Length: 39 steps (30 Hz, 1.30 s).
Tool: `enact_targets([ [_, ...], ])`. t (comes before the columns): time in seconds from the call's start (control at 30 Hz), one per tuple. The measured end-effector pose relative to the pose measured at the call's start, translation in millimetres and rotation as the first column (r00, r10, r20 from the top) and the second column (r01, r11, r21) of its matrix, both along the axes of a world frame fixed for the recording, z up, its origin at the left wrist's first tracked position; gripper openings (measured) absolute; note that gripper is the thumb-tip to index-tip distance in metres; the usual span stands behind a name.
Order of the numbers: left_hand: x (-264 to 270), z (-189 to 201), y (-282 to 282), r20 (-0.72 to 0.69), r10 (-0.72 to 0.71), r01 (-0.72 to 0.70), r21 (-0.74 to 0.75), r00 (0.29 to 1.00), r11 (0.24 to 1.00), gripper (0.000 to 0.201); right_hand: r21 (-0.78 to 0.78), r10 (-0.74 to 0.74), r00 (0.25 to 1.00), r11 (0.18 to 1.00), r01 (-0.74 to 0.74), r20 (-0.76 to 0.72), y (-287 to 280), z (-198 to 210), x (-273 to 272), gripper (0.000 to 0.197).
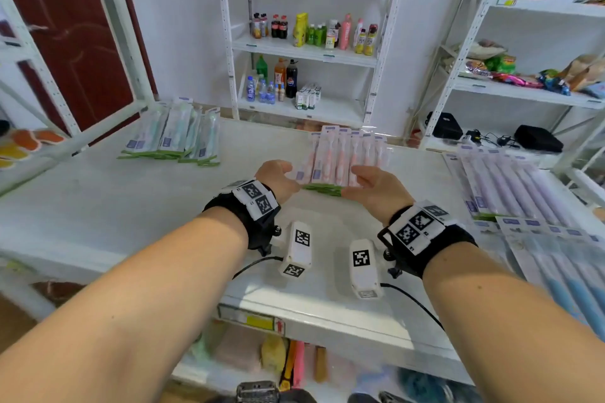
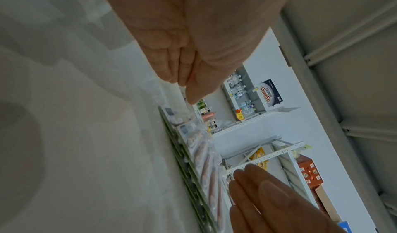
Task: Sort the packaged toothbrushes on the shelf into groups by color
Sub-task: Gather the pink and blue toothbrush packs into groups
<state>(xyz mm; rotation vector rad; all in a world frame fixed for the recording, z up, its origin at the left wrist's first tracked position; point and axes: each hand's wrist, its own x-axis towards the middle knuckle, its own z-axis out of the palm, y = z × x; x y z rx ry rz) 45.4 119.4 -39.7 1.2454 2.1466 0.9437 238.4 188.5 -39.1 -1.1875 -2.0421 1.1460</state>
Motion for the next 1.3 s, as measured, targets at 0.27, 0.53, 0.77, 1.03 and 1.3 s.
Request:
enact_targets([
  [0.27,-52.8,-2.0,-52.2,-0.050,0.076,-0.078,-0.025,0.996,0.997,0.056,0.033,0.121,0.991,0.992,-0.123,0.059,-35.8,3.5,-53.7,0.063],
  [0.53,-146.8,-4.1,-80.7,-0.028,0.182,-0.182,-0.002,0.983,0.983,0.054,0.002,0.200,0.980,0.980,-0.200,0.025,-42.1,3.9,-155.3,0.059],
  [0.77,-251.8,-5.5,-89.6,-0.010,0.313,-0.312,0.043,0.950,0.949,0.041,0.027,0.168,0.979,0.985,-0.172,0.114,-32.1,-6.4,-263.9,0.064],
  [1.03,-332.8,-14.5,-78.8,0.018,0.246,-0.245,-0.060,0.969,0.968,0.063,0.004,0.050,0.986,0.999,-0.052,0.161,-10.2,-16.6,-334.7,0.056],
  [1.3,-360.0,-18.4,-47.2,0.059,0.126,-0.120,-0.085,0.990,0.989,0.064,-0.059,0.055,0.977,0.997,-0.044,0.207,1.5,-19.9,-366.1,0.055],
])
